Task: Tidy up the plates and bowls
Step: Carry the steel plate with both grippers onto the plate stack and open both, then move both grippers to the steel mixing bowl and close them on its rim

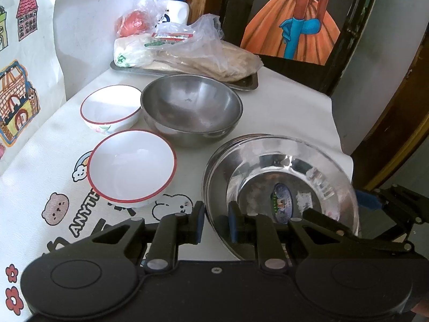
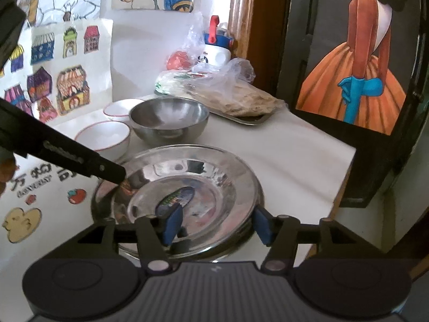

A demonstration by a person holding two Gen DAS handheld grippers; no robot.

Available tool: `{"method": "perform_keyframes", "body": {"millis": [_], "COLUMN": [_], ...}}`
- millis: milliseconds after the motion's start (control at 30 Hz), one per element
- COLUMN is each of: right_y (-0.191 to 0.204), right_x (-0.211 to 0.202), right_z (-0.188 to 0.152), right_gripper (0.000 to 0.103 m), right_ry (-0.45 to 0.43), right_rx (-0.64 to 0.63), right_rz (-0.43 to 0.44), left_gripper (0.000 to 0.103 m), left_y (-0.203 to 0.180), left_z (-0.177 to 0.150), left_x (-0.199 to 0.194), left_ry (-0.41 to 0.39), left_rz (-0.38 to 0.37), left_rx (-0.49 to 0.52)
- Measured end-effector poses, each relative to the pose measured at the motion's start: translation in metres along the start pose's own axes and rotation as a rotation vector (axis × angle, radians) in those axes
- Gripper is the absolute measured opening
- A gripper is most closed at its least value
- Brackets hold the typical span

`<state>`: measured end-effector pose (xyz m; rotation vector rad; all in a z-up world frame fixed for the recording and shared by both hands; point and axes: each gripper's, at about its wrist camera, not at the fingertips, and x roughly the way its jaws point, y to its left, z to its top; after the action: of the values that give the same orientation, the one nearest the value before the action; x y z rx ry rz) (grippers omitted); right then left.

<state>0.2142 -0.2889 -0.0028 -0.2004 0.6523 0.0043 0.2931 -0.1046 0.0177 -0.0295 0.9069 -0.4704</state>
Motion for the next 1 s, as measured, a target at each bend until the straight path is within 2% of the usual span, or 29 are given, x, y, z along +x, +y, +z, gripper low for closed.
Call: {"method": "perform_keyframes", "body": {"millis": [233,300,500,567,767,933,1000], "right_y": [-0.009,-0.012,-0.017,-0.019,-0.028,-0.039,-0.043], "right_x": [-0.007,-0.01,-0.024,-0.029,-0.036,-0.027,-0.019], "right_z": [0.001,0.0,-0.001,0.001,0.016,0.041,0.054], "right_gripper": [0.074,0.084,0.098,0.102,0.103,0.103,0.103], "right_ry": [-0.029,-0.043,-0.109,-0.138,-0.201,-0.19,-0.172], "right_rx": [0.02,0.037,0.076,0.085,0.129,0.176,0.208], "right_rz": [-0.015,-0.011,0.014,0.026,0.069,0.118,0.14], "left_gripper": [0.021,0.023,0.044,0.058,0.086,0.102,0.102], "left_y": [0.0,0.001,0.009,0.013,0.023,0.037,0.044], "left_z": [-0.002,-0.003,-0.008,-0.01,-0.003,0.021,0.035], "left_x": [-0.003,-0.006,-0.022,-0.031,-0.056,-0.072,-0.073], "left_ry": [-0.011,-0.019,-0.054,-0.078,-0.167,-0.261,-0.289], "left_rz": [0.008,0.007,0.002,0.0,0.019,0.061,0.073], "left_rx": [-0.007,-0.014,-0.038,-0.046,-0.037,-0.014,0.006]}}
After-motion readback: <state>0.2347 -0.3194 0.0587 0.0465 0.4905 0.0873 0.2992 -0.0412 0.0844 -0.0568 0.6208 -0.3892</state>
